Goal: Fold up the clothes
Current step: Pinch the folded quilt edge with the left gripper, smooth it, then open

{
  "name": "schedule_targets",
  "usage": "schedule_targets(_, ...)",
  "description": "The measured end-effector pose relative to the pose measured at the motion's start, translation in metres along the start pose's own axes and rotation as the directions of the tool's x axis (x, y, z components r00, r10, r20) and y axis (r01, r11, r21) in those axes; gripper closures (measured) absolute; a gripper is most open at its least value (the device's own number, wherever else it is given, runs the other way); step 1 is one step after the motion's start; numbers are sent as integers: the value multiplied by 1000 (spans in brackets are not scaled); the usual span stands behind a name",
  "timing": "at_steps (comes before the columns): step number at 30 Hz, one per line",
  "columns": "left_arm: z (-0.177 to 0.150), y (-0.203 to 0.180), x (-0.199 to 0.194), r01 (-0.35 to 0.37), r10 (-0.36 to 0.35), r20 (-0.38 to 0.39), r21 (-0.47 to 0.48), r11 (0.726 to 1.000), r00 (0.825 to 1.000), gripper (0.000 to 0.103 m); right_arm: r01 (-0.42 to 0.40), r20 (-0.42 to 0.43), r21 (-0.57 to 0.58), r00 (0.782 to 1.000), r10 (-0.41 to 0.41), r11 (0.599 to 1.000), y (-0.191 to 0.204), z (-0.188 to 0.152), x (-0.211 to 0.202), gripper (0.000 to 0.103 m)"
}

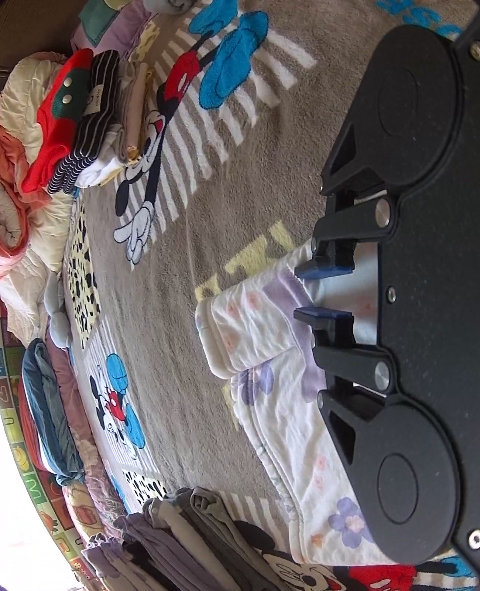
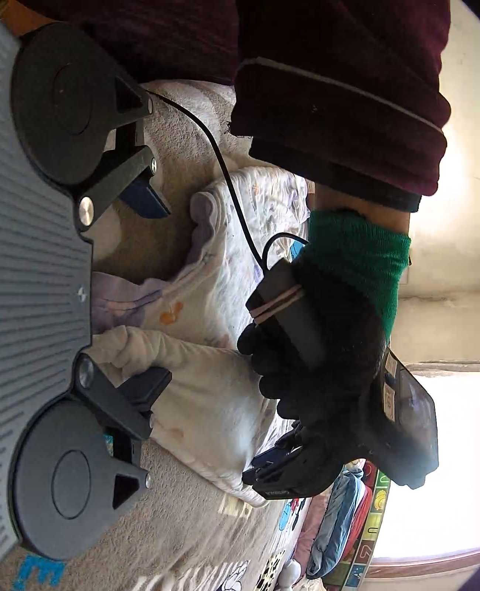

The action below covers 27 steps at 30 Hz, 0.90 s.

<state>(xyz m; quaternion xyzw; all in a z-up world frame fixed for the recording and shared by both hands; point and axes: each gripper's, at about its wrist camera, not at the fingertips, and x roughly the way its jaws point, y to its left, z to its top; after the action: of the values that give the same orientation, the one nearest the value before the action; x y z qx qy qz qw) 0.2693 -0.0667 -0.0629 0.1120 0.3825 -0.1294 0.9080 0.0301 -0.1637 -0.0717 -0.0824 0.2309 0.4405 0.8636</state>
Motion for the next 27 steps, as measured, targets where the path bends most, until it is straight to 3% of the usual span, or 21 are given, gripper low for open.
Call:
schedule_targets(7, 10, 16, 11, -11, 5, -44, -129, 992, 999, 81, -16, 1, 32, 1000, 15, 999, -4, -3, 3, 14)
schedule_targets(13, 7, 24, -45, -26, 44, 88, -195, 981, 995, 81, 28, 44, -19, 999, -27, 999, 2, -10, -3, 14)
schedule_targets(17, -18, 23, -91, -13, 40, 153, -178, 984, 987, 81, 63, 77, -27, 995, -61, 998, 6, -9, -11, 14)
schedule_targets(21, -63, 17, -128, 47, 0, 210, -216, 975, 978, 81, 80, 90, -33, 993, -77, 996, 15, -10, -19, 14)
schedule_targets(24, -92, 7, -140, 81, -24, 241, -229, 970, 970, 81, 78, 79, -27, 994, -75, 997, 23, -11, -26, 14)
schedule_targets(27, -106, -6, -128, 73, -29, 216, -197, 978, 976, 81, 84, 47, -14, 995, -84, 996, 25, -12, -35, 14)
